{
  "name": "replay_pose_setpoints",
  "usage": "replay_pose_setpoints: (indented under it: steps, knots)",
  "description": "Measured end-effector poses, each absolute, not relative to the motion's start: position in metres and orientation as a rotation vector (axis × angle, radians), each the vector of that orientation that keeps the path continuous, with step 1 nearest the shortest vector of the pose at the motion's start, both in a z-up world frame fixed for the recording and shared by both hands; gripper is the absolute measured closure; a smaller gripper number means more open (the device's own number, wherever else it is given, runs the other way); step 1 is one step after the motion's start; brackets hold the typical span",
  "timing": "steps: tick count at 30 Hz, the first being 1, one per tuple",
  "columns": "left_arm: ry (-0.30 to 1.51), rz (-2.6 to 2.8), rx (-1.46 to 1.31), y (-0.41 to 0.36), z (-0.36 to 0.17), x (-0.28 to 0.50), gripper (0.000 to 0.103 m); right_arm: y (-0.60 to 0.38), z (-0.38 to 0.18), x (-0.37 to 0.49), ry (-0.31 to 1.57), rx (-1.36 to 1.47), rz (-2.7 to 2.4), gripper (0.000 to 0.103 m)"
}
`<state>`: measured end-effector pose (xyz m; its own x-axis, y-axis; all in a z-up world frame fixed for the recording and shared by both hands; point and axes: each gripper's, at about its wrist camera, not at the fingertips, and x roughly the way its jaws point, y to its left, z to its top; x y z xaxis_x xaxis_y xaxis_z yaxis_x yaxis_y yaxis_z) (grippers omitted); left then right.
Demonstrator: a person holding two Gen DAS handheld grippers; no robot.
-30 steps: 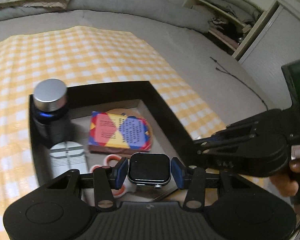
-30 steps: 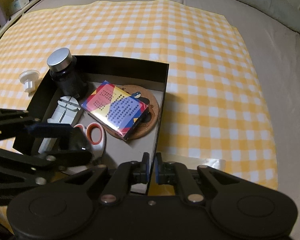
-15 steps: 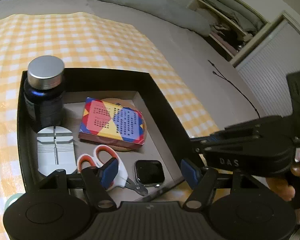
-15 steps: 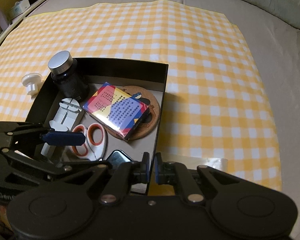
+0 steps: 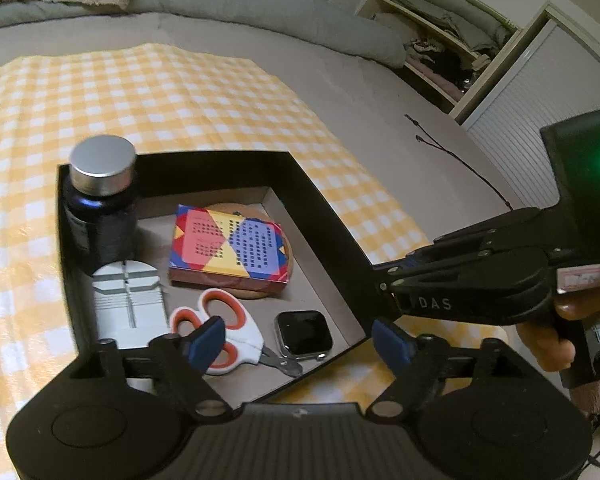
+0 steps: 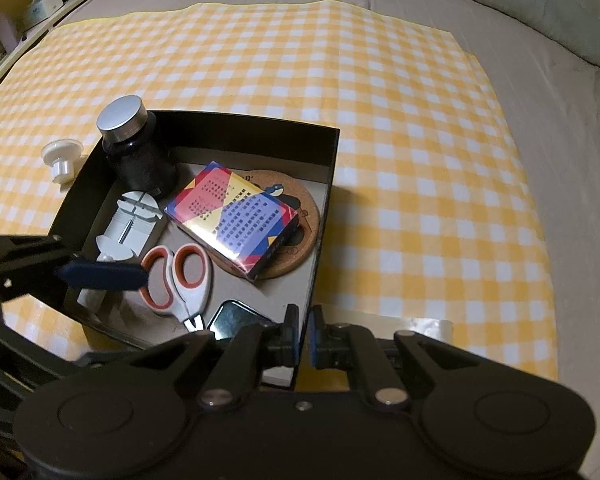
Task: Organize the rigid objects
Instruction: 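Lower the smartwatch into the box beside the scissors and open the left tool, then move the left tool to the mint-green tape measure on the cloth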
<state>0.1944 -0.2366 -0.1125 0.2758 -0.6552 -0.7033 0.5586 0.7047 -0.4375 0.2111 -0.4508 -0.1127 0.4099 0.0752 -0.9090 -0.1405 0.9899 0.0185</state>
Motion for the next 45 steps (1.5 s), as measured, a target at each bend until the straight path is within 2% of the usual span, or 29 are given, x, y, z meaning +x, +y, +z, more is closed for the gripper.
replay_pose_setpoints:
  steps: [3,7,26,45]
  knots:
    - [0.981,-0.809,-0.102,-0.229,-0.107,0.191,0.005,-0.451,-0.114,0.211,1.144,-0.069,0.137,0.097]
    - [0.959,-0.782,-0.089,-0.221,-0.098,0.187,0.0,-0.448,-0.114,0.212,1.147,-0.083,0.129,0.097]
    - [0.78,-0.554,0.029,-0.154,-0.048,0.184,0.0,-0.447,-0.115,0.211,1.147,-0.124,0.137,0.097]
    - [0.82,-0.648,0.312,-0.111,-0.119,0.152,0.001,-0.446,-0.116,0.211,1.153,-0.136,0.137,0.097]
